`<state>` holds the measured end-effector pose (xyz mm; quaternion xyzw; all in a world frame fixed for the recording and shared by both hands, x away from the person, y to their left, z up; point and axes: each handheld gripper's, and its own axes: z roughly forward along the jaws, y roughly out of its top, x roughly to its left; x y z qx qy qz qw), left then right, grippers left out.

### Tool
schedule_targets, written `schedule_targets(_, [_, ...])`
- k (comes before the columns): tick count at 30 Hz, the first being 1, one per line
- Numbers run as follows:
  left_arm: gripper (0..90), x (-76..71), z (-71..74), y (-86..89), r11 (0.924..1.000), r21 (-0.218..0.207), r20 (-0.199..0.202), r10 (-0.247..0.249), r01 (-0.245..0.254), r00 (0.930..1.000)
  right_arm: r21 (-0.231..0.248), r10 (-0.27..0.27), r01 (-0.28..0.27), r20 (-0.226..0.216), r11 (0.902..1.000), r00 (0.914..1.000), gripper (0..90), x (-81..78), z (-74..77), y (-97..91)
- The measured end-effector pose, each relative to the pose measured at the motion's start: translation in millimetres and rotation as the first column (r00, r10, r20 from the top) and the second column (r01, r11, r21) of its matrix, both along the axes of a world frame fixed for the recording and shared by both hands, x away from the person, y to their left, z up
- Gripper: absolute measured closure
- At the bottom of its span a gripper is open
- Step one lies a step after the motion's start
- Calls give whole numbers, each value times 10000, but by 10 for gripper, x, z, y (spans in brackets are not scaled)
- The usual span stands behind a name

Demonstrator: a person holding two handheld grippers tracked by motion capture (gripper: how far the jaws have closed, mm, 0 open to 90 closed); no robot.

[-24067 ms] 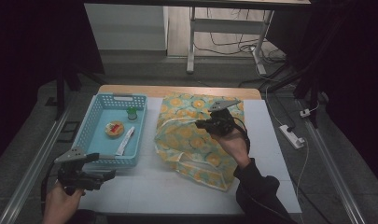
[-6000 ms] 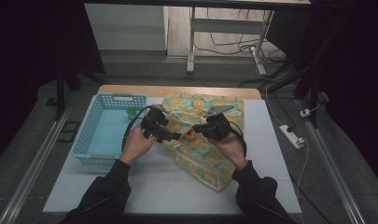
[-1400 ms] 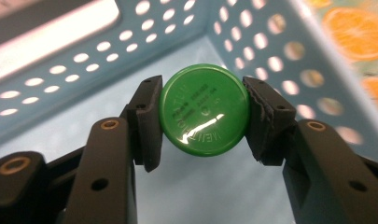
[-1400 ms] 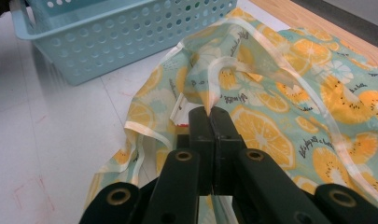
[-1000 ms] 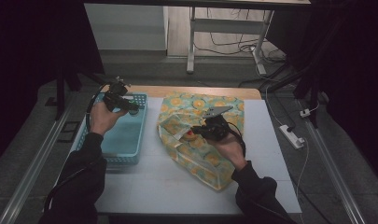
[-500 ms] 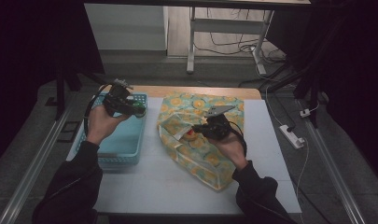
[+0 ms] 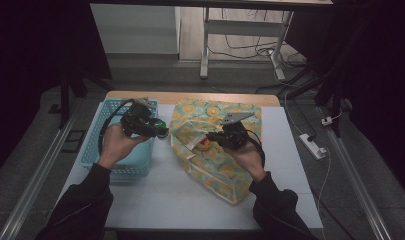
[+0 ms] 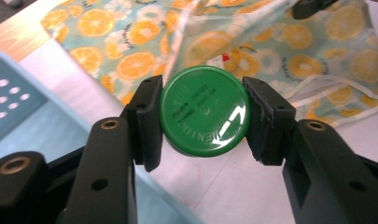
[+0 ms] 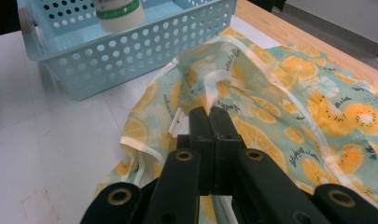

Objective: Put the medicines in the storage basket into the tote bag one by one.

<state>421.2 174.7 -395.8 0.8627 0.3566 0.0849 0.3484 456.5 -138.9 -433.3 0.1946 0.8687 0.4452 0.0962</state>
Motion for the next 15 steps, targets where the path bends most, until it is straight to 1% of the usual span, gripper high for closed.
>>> schedule_targets(7, [518, -59, -47, -194, 9983, 47, -32, -581, 581, 9983, 109, -43, 42, 86, 9999, 10000, 900, 1, 25, -21])
schedule_targets(13, [518, -102, -93, -352, 9952, -100, -38, -970, 970, 9953, 213, -96, 92, 154, 9997, 9998, 900, -2, 45, -34])
schedule_targets(15, [518, -111, -112, -404, 9939, -86, -25, -1098, 1098, 9939, 241, -115, 111, 184, 9996, 9998, 900, -1, 55, -44])
